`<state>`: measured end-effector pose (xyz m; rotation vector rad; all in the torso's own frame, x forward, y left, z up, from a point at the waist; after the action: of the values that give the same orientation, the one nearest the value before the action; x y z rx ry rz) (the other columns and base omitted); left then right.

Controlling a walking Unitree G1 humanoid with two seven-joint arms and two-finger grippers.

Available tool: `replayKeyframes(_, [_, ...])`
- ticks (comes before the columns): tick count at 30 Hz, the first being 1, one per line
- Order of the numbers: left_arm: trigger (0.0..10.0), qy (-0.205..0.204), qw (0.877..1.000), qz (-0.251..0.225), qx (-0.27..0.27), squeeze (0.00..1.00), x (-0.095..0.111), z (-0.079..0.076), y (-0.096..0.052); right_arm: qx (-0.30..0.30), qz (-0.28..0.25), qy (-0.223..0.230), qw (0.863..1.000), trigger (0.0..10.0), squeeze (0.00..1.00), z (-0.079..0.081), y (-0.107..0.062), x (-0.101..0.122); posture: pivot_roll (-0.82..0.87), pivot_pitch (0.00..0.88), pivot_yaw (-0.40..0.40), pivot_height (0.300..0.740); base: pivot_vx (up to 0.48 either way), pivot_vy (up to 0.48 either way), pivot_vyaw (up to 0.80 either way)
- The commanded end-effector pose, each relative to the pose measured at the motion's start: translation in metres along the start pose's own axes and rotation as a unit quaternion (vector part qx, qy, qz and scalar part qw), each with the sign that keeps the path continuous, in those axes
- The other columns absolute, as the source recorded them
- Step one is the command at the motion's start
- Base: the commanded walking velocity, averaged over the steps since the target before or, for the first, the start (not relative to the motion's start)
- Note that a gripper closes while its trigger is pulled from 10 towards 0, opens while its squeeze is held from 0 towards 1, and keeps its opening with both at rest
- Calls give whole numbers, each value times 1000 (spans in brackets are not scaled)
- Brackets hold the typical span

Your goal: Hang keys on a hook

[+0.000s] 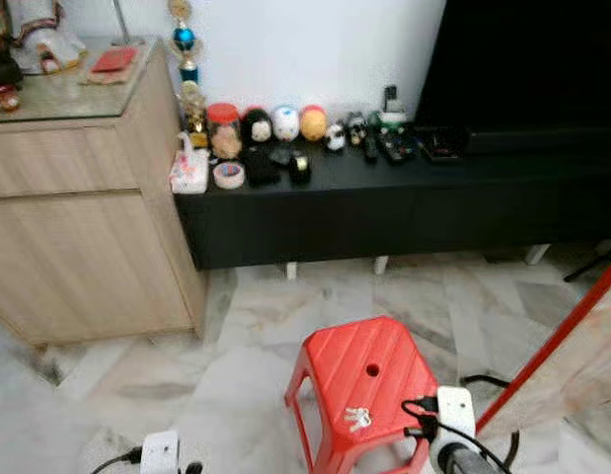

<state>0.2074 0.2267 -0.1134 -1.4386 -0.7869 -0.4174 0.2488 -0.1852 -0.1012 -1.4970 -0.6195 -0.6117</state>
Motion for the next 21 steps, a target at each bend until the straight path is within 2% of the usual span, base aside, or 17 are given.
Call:
replayKeyframes(1, [10000, 4, 1000, 20, 2, 0, -10, 3, -3, -1, -1, 0, 1000, 10000, 0, 0, 1, 3, 43, 0, -55, 740, 0, 0, 800])
replayKeyframes(11, [10000, 15, 1000, 21, -4, 0, -12, 2, -3, -3, 0, 5, 1000, 10000, 0, -3, 0, 1, 42, 0, -54, 740, 0, 0, 773])
replayKeyframes(15, [10000, 18, 1000, 18, -7, 0, -10, 0, -3, -5, -1, 14, 1000, 10000, 0, -4, 0, 1, 41, 0, -56, 740, 0, -458, 0])
replayKeyframes(21, [10000, 13, 1000, 8, -7, 0, -5, -2, -1, -5, -6, 15, 1000, 10000, 0, -5, 1, 5, 41, 0, -57, 740, 0, 0, 0])
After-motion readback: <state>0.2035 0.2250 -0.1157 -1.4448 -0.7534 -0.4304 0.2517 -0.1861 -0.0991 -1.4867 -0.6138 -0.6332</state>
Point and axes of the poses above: a point about 5 cm out from each wrist's last joint towards the gripper, its own y axis pointing out of the wrist towards the gripper, its own x axis along the axis of the wrist's last joint, z = x × y, the point moved 5 cm from there along y, pointing out of the wrist towards the gripper, and after that the axes turned 5 degrees about -y, right-handed, at the moved point
